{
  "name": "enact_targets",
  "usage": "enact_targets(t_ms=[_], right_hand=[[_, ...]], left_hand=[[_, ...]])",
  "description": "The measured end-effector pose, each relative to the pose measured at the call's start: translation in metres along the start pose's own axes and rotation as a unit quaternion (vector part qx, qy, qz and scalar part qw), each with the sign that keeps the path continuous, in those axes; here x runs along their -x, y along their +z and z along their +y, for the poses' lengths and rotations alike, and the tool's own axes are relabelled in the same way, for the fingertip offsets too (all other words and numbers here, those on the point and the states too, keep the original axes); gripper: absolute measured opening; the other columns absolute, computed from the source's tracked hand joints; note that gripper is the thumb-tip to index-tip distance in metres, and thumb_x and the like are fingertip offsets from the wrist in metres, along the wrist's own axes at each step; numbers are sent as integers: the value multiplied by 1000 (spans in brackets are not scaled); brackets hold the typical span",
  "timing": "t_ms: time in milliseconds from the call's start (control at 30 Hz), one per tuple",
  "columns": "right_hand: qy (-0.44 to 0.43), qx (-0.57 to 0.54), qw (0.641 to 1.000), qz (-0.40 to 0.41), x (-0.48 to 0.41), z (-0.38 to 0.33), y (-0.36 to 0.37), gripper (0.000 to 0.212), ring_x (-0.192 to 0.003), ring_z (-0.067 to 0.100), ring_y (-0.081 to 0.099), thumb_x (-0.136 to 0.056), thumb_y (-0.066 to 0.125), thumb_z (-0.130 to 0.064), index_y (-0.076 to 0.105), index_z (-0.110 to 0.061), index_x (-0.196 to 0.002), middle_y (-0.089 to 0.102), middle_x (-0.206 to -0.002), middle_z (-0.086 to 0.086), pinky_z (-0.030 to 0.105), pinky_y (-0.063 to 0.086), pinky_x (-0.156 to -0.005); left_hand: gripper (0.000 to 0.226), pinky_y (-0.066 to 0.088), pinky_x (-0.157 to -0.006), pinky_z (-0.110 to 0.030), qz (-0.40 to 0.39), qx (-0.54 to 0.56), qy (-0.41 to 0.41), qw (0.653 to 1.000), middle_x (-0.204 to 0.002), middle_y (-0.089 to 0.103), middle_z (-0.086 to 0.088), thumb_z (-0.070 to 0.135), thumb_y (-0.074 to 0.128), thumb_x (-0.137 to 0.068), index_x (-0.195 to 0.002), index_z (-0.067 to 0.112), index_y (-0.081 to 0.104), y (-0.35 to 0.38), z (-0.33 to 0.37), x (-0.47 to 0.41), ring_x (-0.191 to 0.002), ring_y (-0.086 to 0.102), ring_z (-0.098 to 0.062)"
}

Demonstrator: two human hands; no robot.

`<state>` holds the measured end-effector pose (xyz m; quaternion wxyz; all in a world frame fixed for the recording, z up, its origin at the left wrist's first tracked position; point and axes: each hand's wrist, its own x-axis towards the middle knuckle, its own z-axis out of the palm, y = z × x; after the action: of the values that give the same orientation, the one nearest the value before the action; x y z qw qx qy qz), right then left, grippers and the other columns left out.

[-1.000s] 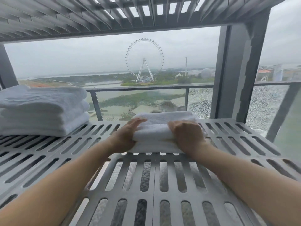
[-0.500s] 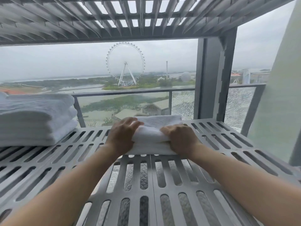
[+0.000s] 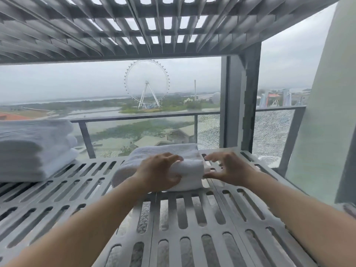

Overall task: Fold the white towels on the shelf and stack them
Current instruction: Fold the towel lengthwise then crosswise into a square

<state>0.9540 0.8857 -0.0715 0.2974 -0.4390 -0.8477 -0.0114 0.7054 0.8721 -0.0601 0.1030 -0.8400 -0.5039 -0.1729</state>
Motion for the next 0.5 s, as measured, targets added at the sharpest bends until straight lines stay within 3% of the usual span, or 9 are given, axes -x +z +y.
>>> enact_targets(t_ms=[133, 233, 300, 400, 500], right_hand=[[2, -6, 1000, -9, -1, 9, 4, 52, -94, 10, 63, -71, 76, -38, 63, -15, -116, 69, -108, 0, 26, 53, -77], [-1, -14, 1000, -9, -3, 15, 7, 39, -88, 5, 61, -74, 73, -26, 65, -21, -112, 69, -105, -5, 21, 51, -74], [-10, -25, 1000, -4, -6, 15, 9, 30, -81, 8, 61, -76, 74, -27, 69, -22, -105, 70, -98, -3, 25, 52, -72], [-38, -58, 997, 39, -9, 14, 11, 17, -74, 12, 62, -79, 72, -30, 73, -18, -92, 71, -92, -1, 29, 53, -69], [-62, -74, 989, 109, -11, 10, 8, 16, -70, 10, 61, -82, 68, -31, 74, -19, -91, 69, -95, -1, 30, 56, -65]], left_hand=[[40, 44, -76, -33, 49, -13, -12, 999, -120, 58, 8, 50, 47, -86, -124, 38, 47, 13, 25, -16, -104, 59, -21], [30, 42, -66, -31, 89, -14, -51, 995, -105, 65, -2, 45, 42, -91, -113, 26, 52, 13, 29, -24, -92, 61, -28], [29, 38, -60, -31, 126, -17, -73, 989, -93, 66, -10, 42, 41, -93, -107, 18, 51, 12, 32, -26, -83, 62, -33], [28, 36, -59, -32, 189, 7, -122, 974, -84, 65, -15, 38, 38, -95, -101, 14, 51, 8, 36, -29, -78, 61, -37], [29, 36, -60, -34, 229, 29, -185, 955, -84, 64, -18, 37, 38, -96, -96, 11, 49, 2, 39, -36, -80, 60, -39]])
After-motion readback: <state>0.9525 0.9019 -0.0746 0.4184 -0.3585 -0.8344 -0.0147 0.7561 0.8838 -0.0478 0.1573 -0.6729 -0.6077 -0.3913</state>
